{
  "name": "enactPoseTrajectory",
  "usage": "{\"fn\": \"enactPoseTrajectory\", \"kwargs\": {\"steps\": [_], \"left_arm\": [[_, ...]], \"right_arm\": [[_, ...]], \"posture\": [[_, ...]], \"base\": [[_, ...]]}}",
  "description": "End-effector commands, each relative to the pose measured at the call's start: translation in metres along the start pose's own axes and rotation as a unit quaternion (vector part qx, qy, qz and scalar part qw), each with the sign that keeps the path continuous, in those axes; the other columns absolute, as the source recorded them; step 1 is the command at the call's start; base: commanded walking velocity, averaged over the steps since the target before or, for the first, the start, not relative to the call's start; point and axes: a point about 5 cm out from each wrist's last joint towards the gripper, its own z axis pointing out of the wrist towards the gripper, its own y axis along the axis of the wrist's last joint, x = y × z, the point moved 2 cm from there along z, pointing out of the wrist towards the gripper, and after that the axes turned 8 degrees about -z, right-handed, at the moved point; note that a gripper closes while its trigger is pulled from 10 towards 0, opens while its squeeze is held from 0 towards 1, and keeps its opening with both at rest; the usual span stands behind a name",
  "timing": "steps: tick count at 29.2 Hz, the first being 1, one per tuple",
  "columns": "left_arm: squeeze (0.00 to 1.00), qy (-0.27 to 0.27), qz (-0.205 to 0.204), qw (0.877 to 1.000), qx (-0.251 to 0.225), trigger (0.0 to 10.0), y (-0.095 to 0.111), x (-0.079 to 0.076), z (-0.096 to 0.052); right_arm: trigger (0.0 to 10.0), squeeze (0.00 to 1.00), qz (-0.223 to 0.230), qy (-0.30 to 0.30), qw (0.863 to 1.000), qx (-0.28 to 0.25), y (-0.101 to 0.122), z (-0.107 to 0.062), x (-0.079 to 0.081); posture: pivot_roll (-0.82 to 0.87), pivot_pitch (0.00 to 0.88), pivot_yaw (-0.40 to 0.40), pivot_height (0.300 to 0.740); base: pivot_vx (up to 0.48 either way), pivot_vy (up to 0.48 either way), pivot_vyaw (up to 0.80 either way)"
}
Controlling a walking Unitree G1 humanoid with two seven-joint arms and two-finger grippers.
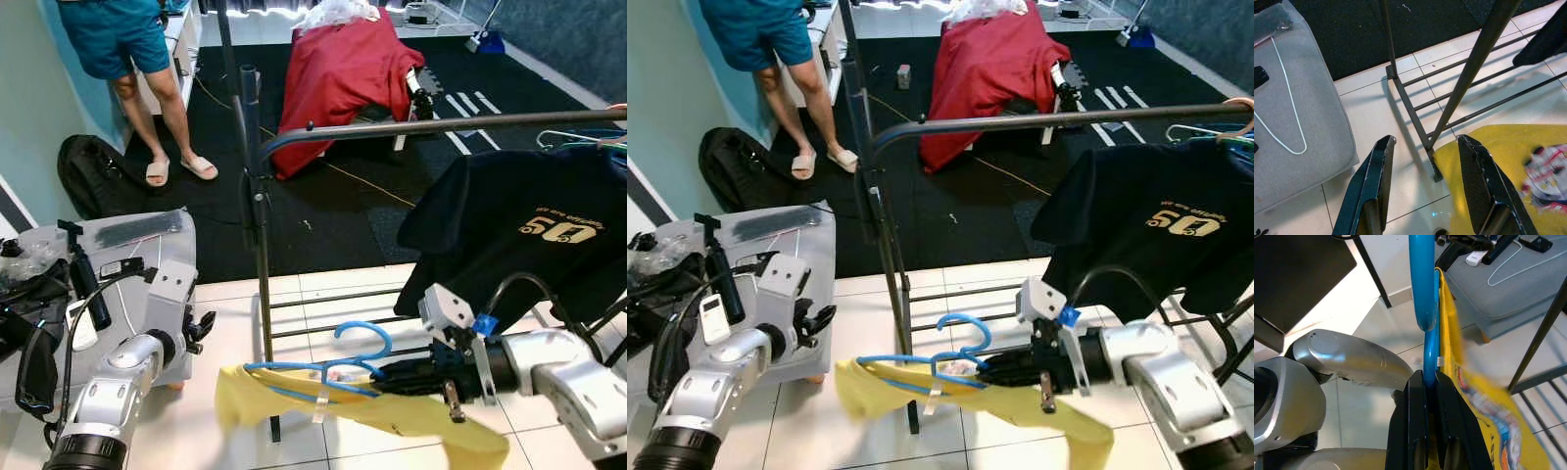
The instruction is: Hang hanger
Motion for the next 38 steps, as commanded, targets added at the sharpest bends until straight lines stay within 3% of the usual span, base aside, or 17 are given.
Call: {"fn": "enactPoseTrajectory", "kwargs": {"steps": [1, 5, 7, 9, 10, 14, 15, 16, 19, 22, 28, 32, 38], "left_arm": [[0.0, -0.004, -0.016, 1.0, 0.012, 10.0, -0.008, 0.0, -0.007], [0.0, -0.003, -0.024, 1.0, 0.008, 10.0, -0.009, -0.001, -0.011], [0.0, -0.011, -0.053, 0.998, -0.02, 10.0, -0.012, -0.004, -0.019], [0.0, -0.011, -0.053, 0.998, -0.02, 10.0, -0.012, -0.004, -0.019], [1.0, -0.015, -0.056, 0.998, -0.034, 10.0, -0.013, -0.005, -0.022], [1.0, -0.024, -0.064, 0.996, -0.058, 10.0, -0.013, -0.007, -0.024], [1.0, -0.061, -0.073, 0.992, -0.088, 10.0, -0.009, -0.015, -0.028], [1.0, -0.061, -0.073, 0.992, -0.088, 10.0, -0.009, -0.015, -0.028], [1.0, -0.131, -0.072, 0.981, -0.122, 10.0, -0.005, -0.031, -0.036], [1.0, -0.147, -0.066, 0.975, -0.153, 10.0, 0.004, -0.036, -0.039], [1.0, -0.133, -0.048, 0.972, -0.187, 10.0, 0.016, -0.035, -0.041], [1.0, -0.106, -0.013, 0.973, -0.205, 10.0, 0.02, -0.022, -0.042], [1.0, -0.108, 0.032, 0.977, -0.182, 10.0, 0.01, -0.009, -0.042]], "right_arm": [[10.0, 0.0, -0.041, -0.043, 0.998, -0.013, 0.007, 0.0, -0.014], [10.0, 0.0, -0.053, -0.071, 0.995, -0.034, 0.014, 0.001, -0.022], [10.0, 0.0, -0.064, -0.111, 0.988, -0.088, 0.029, 0.007, -0.031], [10.0, 0.0, -0.064, -0.111, 0.988, -0.088, 0.029, 0.007, -0.031], [10.0, 0.0, -0.065, -0.117, 0.985, -0.109, 0.035, 0.01, -0.033], [10.0, 0.0, -0.063, -0.114, 0.984, -0.121, 0.038, 0.011, -0.033], [10.0, 0.0, -0.06, -0.105, 0.985, -0.125, 0.039, 0.012, -0.032], [10.0, 0.0, -0.06, -0.105, 0.985, -0.125, 0.039, 0.012, -0.032], [10.0, 0.0, -0.057, -0.09, 0.987, -0.124, 0.039, 0.012, -0.03], [10.0, 0.0, -0.057, -0.084, 0.987, -0.125, 0.039, 0.011, -0.029], [10.0, 0.0, -0.059, -0.085, 0.986, -0.127, 0.038, 0.012, -0.03], [10.0, 0.0, -0.059, -0.084, 0.986, -0.128, 0.038, 0.011, -0.029], [10.0, 0.0, -0.058, -0.079, 0.987, -0.129, 0.039, 0.01, -0.029]], "posture": [[-0.09, 0.127, -0.002, 0.74], [-0.09, 0.129, -0.004, 0.74], [-0.08, 0.137, -0.006, 0.74], [-0.08, 0.137, -0.006, 0.74], [-0.08, 0.141, -0.005, 0.74], [-0.08, 0.14, -0.006, 0.74], [-0.08, 0.137, -0.007, 0.74], [-0.08, 0.137, -0.007, 0.74], [-0.08, 0.133, -0.006, 0.74], [-0.08, 0.134, -0.007, 0.74], [-0.08, 0.135, -0.008, 0.74], [-0.08, 0.133, -0.007, 0.74], [-0.08, 0.125, -0.002, 0.74]], "base": [[0.0, 0.0, 0.0], [0.0, 0.0, 0.0], [0.0, 0.0, 0.0], [0.0, 0.0, 0.0], [0.0, 0.0, 0.0], [0.0, 0.0, 0.0], [0.0, 0.0, 0.0], [0.0, 0.0, 0.0], [0.0, 0.0, 0.0], [0.0, 0.0, 0.0], [0.0, 0.0, 0.0], [0.0, 0.0, 0.0], [0.0, 0.0, 0.0]]}}
